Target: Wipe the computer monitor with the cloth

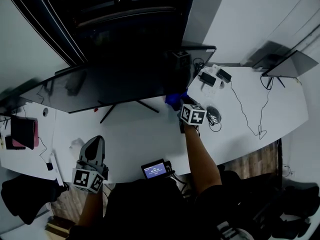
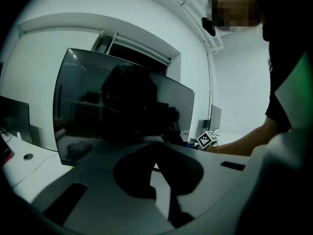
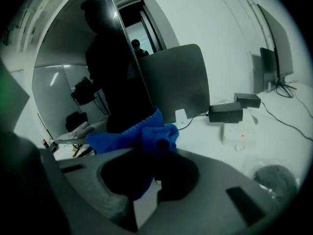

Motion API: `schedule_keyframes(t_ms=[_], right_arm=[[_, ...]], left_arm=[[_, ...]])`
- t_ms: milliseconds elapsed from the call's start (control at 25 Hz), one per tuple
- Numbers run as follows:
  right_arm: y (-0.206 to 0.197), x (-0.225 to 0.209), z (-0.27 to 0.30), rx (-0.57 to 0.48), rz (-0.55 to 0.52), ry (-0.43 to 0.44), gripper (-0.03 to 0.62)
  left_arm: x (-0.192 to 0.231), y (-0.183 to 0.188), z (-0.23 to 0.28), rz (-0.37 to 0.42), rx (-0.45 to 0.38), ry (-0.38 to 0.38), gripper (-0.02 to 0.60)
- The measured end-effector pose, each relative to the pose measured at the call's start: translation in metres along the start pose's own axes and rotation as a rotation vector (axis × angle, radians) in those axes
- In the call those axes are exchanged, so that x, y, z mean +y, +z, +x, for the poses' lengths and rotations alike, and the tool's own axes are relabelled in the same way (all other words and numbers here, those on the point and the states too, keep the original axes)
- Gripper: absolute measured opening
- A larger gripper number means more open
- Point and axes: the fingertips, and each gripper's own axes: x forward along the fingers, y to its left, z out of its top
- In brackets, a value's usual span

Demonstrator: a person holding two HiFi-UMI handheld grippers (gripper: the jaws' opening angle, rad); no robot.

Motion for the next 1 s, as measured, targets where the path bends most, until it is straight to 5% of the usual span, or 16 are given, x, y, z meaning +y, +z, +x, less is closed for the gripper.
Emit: schedule_keyframes(t_ms=[1000], right_arm=[[-0.011,0.059,0.008,0.014,0.011,-0.030,0.063]], left_arm=[[0.085,-0.015,-0.047,-0.045,-0.011,0.034,-0.006]])
